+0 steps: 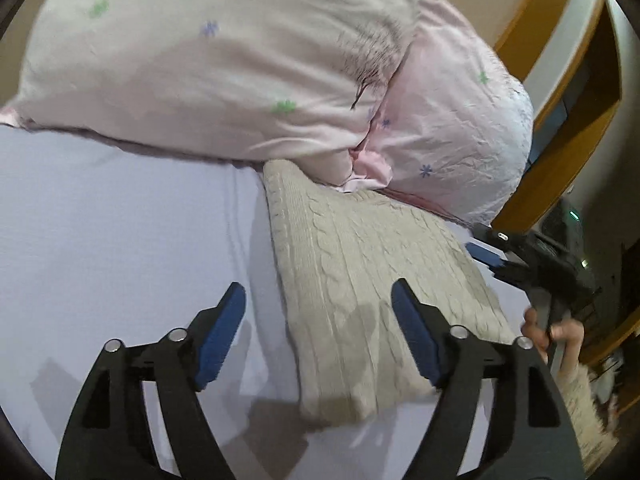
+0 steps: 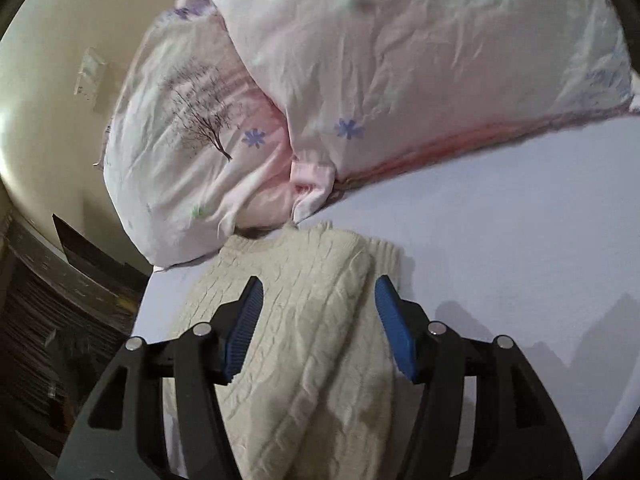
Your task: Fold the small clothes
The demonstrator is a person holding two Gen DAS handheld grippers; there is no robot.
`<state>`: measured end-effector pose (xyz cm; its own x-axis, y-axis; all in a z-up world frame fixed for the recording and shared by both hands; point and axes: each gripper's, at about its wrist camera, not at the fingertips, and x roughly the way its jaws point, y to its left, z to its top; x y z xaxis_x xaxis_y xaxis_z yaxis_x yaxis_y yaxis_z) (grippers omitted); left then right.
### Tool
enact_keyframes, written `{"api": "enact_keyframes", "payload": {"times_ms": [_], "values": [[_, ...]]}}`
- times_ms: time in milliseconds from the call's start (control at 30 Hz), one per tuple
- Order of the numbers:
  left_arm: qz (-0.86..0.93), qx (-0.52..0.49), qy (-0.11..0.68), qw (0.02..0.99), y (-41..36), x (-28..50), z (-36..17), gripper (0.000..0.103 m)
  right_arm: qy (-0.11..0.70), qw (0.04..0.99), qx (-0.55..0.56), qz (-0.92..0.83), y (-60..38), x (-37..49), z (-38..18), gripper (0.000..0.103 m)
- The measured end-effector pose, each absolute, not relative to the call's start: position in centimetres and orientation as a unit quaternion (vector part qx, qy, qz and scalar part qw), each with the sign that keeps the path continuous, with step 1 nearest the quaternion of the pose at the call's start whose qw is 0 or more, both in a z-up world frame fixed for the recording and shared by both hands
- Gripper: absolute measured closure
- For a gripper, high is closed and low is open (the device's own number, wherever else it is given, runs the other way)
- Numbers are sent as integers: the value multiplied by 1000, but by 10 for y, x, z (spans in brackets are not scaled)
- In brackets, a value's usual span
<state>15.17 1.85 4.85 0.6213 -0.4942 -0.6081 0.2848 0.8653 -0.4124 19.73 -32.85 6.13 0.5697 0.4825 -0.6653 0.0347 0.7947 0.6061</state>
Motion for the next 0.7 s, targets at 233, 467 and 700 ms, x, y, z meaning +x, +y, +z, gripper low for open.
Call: {"api": "enact_keyframes", "payload": {"times_ms": [233,467,700], "values": [[-180,-106,342,916,22,99,49,7,442,865,232,57,-315,238,57,90],[-127,-12,372,919,0,68,35,1,431,884,178,19,-306,187,89,42],[-134,-27,435,890,-18,65,18,1,409,897,157,52,-282,72,106,2]]}}
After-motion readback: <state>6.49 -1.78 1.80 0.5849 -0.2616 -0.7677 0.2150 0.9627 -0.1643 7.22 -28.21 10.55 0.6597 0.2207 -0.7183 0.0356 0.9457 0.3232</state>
